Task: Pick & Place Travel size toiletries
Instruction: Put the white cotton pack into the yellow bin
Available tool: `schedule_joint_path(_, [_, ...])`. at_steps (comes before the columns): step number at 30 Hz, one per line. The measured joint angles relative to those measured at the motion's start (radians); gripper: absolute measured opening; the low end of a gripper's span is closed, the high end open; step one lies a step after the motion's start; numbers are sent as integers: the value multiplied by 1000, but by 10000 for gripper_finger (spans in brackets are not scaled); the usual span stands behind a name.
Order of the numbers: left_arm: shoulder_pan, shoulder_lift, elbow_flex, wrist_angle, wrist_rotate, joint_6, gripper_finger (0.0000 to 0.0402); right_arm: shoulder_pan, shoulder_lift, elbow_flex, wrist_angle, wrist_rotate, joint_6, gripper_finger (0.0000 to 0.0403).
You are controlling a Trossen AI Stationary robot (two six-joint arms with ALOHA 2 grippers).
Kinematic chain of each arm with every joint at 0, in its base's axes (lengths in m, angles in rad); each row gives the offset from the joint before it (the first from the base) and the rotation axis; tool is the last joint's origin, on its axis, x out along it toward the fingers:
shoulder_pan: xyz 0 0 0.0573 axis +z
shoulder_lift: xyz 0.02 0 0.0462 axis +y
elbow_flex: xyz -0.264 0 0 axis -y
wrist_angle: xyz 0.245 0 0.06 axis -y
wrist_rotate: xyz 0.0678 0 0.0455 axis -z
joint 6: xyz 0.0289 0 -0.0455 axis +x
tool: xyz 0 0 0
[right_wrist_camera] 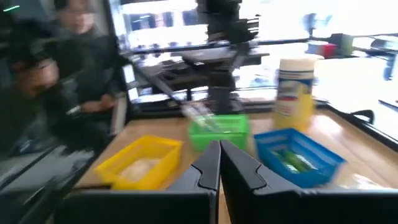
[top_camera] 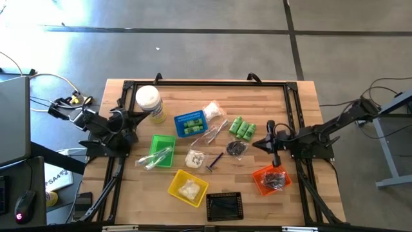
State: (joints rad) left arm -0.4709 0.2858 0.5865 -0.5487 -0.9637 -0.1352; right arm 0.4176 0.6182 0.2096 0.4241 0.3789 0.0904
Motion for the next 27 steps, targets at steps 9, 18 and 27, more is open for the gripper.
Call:
schedule_joint_path(9, [0,-2,0,-45,0,0,0,-226,245,193,-176,4,8,3])
schedule_joint_path(18, [0,2,0,-44,1,-3,0,-385,592,484,-301,-221,-91,3])
schedule_joint_path(27, [0,3,0,-23,6,-4,0,-378,900,698,-331,-455,46,58])
